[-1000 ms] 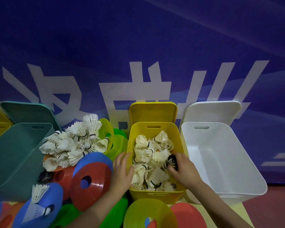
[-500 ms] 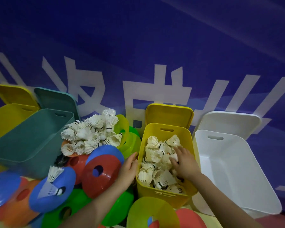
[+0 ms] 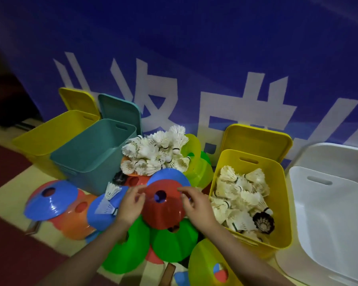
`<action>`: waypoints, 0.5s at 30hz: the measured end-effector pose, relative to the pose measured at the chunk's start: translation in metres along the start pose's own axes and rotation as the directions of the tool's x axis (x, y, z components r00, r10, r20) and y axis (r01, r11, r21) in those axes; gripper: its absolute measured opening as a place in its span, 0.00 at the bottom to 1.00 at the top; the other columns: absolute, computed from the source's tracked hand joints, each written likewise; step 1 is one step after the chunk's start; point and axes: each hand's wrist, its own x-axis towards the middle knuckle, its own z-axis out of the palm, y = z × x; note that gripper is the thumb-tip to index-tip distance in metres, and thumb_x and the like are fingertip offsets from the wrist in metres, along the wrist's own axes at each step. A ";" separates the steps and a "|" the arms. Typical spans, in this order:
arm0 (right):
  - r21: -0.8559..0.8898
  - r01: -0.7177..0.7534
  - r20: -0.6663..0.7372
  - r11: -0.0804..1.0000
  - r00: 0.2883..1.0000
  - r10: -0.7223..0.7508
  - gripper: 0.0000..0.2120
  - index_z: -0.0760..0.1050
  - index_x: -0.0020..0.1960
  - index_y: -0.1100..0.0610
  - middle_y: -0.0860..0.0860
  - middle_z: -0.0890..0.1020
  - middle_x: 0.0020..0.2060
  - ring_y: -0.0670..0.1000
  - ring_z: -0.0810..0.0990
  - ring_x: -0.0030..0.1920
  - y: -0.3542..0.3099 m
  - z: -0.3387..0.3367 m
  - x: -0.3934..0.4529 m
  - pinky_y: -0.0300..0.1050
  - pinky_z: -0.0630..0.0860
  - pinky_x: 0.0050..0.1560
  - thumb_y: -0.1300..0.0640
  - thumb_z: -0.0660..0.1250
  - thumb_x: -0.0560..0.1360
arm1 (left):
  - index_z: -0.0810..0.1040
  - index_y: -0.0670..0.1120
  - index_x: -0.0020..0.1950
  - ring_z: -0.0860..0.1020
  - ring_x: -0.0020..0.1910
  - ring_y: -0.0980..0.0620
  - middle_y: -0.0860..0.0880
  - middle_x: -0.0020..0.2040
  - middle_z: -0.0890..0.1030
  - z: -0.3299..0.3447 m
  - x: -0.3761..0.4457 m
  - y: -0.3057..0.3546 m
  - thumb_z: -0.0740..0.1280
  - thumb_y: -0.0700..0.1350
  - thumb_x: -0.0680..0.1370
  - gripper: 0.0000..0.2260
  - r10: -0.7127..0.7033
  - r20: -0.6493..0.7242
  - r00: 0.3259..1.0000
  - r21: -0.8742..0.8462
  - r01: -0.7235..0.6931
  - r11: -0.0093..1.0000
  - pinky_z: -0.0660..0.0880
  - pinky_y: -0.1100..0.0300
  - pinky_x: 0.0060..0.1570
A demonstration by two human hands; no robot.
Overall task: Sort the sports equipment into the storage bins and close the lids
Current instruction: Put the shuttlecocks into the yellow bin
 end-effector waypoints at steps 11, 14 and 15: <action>-0.049 -0.143 0.351 0.989 0.924 0.151 0.17 0.75 0.65 0.54 0.51 0.79 0.57 0.52 0.79 0.55 -0.040 0.139 0.036 0.42 0.72 0.55 0.56 0.60 0.77 | 0.74 0.39 0.65 0.73 0.62 0.40 0.40 0.64 0.75 -0.090 0.009 -0.101 0.61 0.37 0.78 0.16 -0.304 -0.144 0.942 0.102 0.320 0.942 0.70 0.49 0.60; -0.100 -0.123 0.446 0.987 0.881 0.155 0.20 0.71 0.68 0.56 0.54 0.77 0.62 0.54 0.77 0.60 -0.051 0.173 0.053 0.43 0.70 0.60 0.56 0.61 0.77 | 0.75 0.37 0.63 0.74 0.61 0.40 0.38 0.61 0.76 -0.100 0.009 -0.116 0.62 0.39 0.78 0.15 -0.322 -0.111 0.940 0.146 0.336 0.931 0.69 0.52 0.58; -0.120 -0.110 0.467 0.987 0.871 0.154 0.20 0.70 0.69 0.57 0.55 0.76 0.64 0.54 0.75 0.62 -0.054 0.185 0.060 0.44 0.70 0.61 0.56 0.61 0.77 | 0.76 0.37 0.61 0.74 0.59 0.40 0.38 0.60 0.77 -0.105 0.010 -0.120 0.61 0.41 0.77 0.15 -0.324 -0.092 0.942 0.150 0.334 0.930 0.69 0.53 0.56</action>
